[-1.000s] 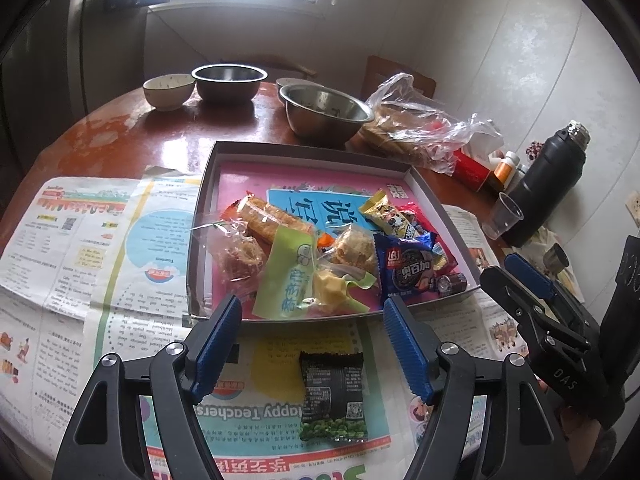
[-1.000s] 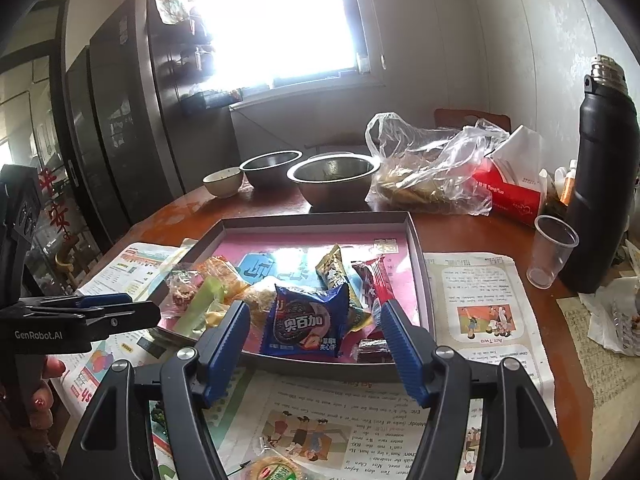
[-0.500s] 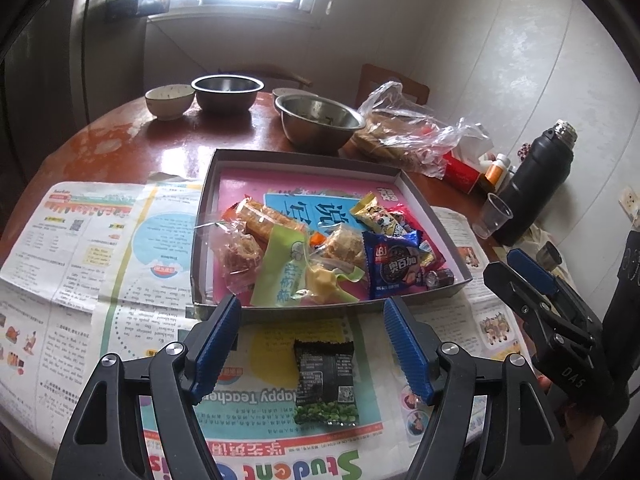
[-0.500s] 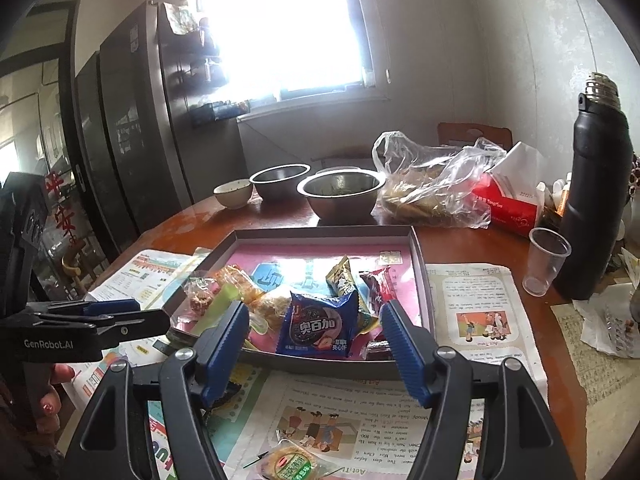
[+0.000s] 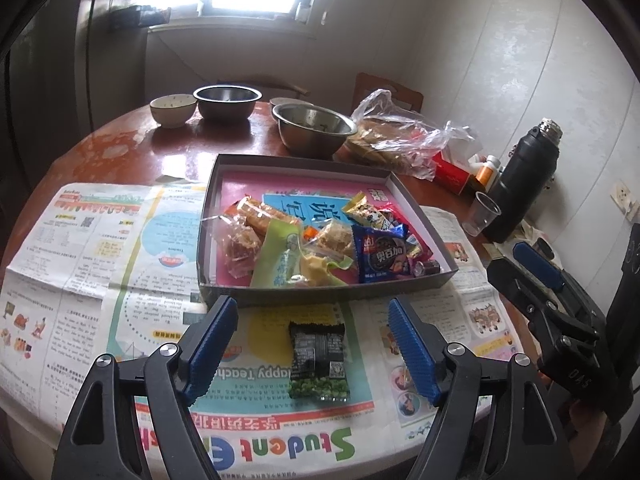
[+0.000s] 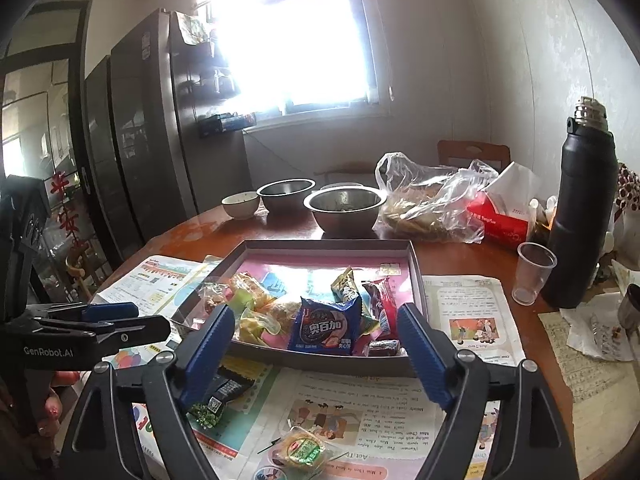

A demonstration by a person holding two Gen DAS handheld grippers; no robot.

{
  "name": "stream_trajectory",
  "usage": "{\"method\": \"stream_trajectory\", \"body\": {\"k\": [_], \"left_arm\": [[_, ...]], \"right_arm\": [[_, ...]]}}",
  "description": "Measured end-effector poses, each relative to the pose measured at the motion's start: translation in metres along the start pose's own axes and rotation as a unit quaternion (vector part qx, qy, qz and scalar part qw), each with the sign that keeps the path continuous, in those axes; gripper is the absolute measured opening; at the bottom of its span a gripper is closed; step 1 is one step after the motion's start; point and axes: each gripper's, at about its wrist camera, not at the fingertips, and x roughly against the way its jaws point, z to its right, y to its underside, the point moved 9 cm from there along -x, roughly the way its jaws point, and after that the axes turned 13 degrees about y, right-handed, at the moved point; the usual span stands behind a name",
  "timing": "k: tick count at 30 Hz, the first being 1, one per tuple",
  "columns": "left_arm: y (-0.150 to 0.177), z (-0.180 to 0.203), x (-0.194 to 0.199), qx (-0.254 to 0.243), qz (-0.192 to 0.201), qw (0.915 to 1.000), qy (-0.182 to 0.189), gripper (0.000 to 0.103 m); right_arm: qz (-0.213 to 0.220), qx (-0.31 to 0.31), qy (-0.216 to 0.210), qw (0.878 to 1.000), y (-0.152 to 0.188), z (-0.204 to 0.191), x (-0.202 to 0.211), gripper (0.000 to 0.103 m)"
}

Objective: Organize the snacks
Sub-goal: 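Withdraw both tools toward the dark pea pack and round wrapped cake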

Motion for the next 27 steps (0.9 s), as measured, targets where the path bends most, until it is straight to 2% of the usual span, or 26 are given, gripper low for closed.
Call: {"method": "stream_trajectory", "body": {"k": [11,17,27], "left_arm": [[0.013,-0.006,0.012,0.001,0.0,1.0,-0.003,0.079],[0.022,-0.007,0.009,-0.001,-0.013,0.9999,-0.002,0.079],[0.044,-0.009,-0.009,-0.006,-0.048,0.9988,-0.002,0.08]], "right_arm": [[0.0,0.002,-0.018,1.0,0.006,-0.012,0.009,0.083],[-0.007,0.017,-0.023,1.0,0.016,-0.021,0.013,0.083],[-0.056,0.04,-0.029,0.997,0.059,-0.027,0.01,0.083]]}}
